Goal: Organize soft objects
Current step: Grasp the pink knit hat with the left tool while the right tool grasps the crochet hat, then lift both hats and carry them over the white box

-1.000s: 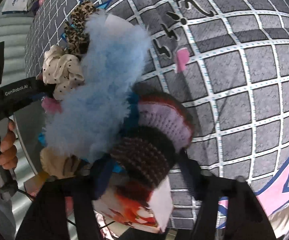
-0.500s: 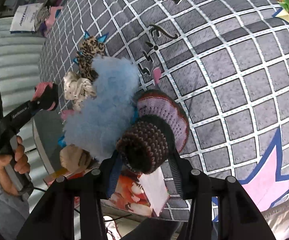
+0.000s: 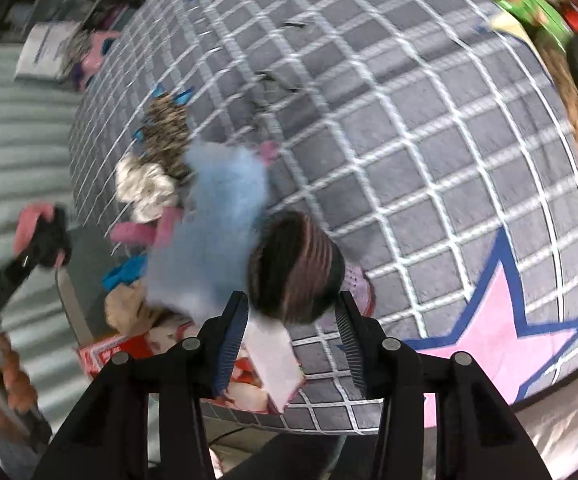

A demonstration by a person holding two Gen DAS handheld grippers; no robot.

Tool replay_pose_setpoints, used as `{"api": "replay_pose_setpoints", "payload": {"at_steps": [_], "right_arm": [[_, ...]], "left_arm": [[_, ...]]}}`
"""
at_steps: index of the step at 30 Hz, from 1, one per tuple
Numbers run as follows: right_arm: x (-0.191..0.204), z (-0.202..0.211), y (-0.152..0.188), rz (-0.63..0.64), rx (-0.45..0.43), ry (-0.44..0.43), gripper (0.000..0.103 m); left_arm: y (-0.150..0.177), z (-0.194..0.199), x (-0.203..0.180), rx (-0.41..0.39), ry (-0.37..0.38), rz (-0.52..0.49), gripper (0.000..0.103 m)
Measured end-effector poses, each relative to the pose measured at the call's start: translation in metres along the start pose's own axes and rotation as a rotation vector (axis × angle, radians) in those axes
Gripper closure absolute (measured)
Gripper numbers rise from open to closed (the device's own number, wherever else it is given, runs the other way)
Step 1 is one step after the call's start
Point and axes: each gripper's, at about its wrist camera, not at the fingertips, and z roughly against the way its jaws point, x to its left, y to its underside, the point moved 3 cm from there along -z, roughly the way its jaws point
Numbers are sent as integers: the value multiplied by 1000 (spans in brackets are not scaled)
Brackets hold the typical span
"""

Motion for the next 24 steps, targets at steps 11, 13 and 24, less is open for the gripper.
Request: {"api": "replay_pose_setpoints", "payload": {"at_steps": [11, 13, 24], "right_arm": [[-40, -1, -9, -181, -38, 55, 24], [-45, 0, -16, -203, -54, 79, 24], [-36, -32, -30, -94, 9, 167, 54]], "left_arm": [[12, 8, -24, -5, 15, -41, 81], [14, 9, -28, 1, 19, -46, 81], [27, 12, -53, 16, 16, -108, 81]]}}
